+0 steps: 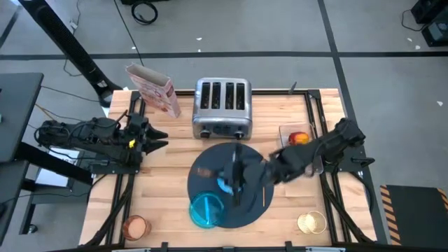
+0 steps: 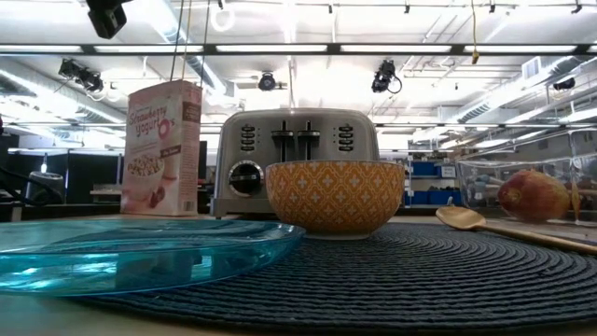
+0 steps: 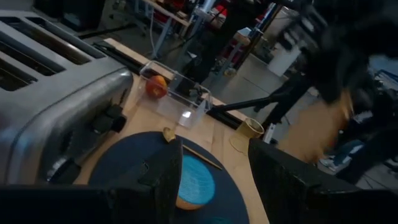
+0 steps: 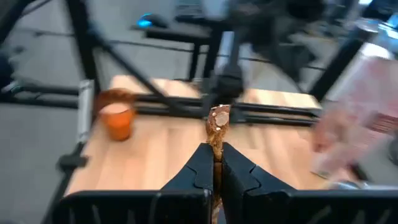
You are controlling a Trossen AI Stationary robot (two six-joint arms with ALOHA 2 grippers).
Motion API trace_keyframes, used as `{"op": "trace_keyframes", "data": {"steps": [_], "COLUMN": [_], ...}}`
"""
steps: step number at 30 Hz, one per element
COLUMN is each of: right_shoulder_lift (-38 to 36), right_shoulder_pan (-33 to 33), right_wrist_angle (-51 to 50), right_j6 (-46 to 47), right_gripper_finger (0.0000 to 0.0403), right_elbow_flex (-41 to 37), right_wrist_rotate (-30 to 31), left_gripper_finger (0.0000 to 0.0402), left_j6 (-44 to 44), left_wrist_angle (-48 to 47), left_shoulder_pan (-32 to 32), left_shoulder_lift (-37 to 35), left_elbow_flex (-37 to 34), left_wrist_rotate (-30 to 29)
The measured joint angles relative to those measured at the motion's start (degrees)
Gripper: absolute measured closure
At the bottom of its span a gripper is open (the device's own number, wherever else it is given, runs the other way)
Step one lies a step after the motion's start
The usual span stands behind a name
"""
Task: Arrange a breakfast setting
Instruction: Put the toasted bread on the blue plate
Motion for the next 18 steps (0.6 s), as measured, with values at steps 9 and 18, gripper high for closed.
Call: {"op": "trace_keyframes", "data": {"steps": [9, 18], "right_shoulder_lift": [10.22, 18.46], "right_shoulder_pan": [5.18, 7.95], "right_wrist_angle": [8.82, 10.49], "right_j6": [-6.00, -16.10], "right_gripper_finger": [0.0389, 0.0389], "right_elbow_flex": [-0.07, -0.07], "right_wrist_rotate": [-1.58, -0.59], "left_gripper_finger": [0.0209, 0.0209], "left_j6": [-0.22, -1.26], "left_wrist_angle": [-3.33, -9.05], "left_shoulder_pan": [-0.01, -1.96], "left_shoulder_lift": [0.00, 0.02], "left_elbow_flex": [0.00, -0.23], "left_wrist_rotate": [2.62, 8.51]}}
